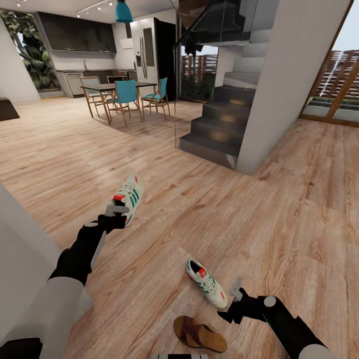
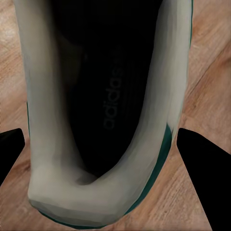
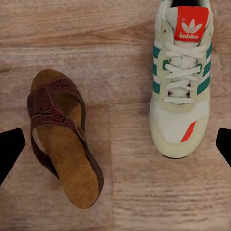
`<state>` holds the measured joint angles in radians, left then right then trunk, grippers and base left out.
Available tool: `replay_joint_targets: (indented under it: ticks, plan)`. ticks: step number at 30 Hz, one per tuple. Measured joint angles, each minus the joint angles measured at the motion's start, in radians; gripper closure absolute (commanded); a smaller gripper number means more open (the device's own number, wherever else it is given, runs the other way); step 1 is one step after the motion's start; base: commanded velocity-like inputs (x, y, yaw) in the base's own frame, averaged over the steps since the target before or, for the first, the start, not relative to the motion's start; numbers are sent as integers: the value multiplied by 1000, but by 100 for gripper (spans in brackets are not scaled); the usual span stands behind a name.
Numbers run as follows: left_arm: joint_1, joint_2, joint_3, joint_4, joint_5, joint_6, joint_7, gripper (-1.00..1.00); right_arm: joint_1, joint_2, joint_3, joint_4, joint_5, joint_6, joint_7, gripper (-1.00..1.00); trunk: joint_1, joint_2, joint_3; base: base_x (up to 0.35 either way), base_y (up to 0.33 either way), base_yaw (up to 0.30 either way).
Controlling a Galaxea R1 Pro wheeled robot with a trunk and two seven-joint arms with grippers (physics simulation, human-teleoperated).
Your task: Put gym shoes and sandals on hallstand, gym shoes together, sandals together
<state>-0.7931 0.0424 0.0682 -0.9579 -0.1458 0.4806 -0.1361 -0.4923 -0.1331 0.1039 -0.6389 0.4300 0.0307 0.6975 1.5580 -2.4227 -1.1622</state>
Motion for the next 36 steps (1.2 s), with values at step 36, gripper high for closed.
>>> replay_joint_targets:
  ticks: [36]
  plan:
    - [2, 3, -1, 4, -1, 0, -1, 100, 0, -3, 0, 57, 42, 1, 67, -100, 45, -79, -83, 0, 0, 43]
